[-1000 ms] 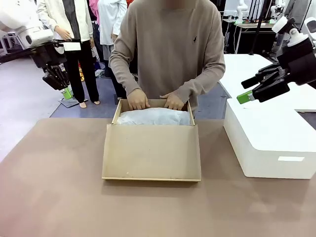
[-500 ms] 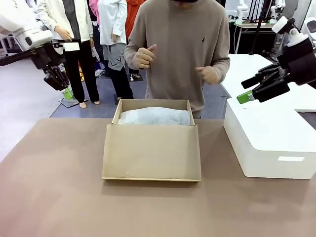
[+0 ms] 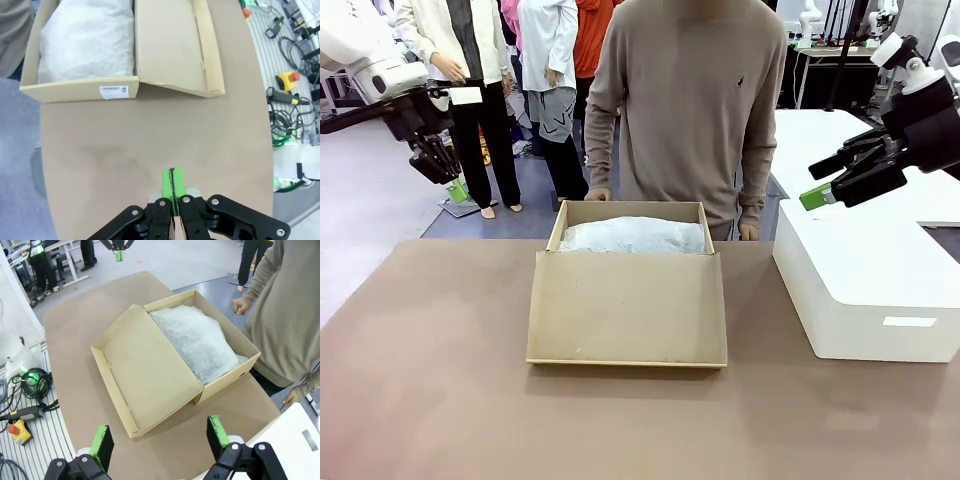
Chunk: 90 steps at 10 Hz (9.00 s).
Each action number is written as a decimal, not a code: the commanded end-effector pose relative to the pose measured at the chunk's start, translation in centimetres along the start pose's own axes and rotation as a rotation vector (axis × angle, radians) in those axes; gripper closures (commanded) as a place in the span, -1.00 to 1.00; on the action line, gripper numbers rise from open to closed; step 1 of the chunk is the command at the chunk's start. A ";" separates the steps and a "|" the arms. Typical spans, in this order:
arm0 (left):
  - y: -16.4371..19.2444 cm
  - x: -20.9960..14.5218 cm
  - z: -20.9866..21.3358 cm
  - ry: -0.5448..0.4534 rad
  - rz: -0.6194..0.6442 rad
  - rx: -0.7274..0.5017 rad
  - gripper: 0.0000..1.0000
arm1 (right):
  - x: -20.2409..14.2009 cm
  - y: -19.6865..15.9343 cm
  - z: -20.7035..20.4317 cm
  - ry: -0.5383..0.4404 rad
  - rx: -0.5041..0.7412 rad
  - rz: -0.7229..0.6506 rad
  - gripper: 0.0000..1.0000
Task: Pack the shoes into the box.
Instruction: Close the Shoes Box.
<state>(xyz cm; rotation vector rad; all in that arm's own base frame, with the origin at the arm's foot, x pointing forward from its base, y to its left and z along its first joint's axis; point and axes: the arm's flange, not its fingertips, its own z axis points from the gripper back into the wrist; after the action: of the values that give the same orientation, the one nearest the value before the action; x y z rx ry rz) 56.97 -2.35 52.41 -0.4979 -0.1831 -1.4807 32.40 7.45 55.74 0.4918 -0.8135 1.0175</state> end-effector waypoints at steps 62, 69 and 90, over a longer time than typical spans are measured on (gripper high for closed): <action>4.2 -0.6 -26.5 -0.402 -0.126 -0.407 1.00 | 0.0 -0.4 -0.2 -0.025 0.018 0.019 -1.00; 4.5 -0.8 -25.9 -0.626 -0.186 -0.524 1.00 | 0.0 -0.4 -0.2 -0.025 0.018 0.019 -1.00; 1.8 -0.2 -15.4 -0.724 -0.034 0.047 1.00 | 0.0 -0.4 -0.2 -0.025 0.018 0.019 -1.00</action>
<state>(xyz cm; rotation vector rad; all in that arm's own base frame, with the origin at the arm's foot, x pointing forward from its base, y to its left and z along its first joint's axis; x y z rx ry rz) 55.77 -8.75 38.59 -1.0092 -0.8411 -1.2054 32.41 7.45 55.73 0.4916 -0.8132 1.0174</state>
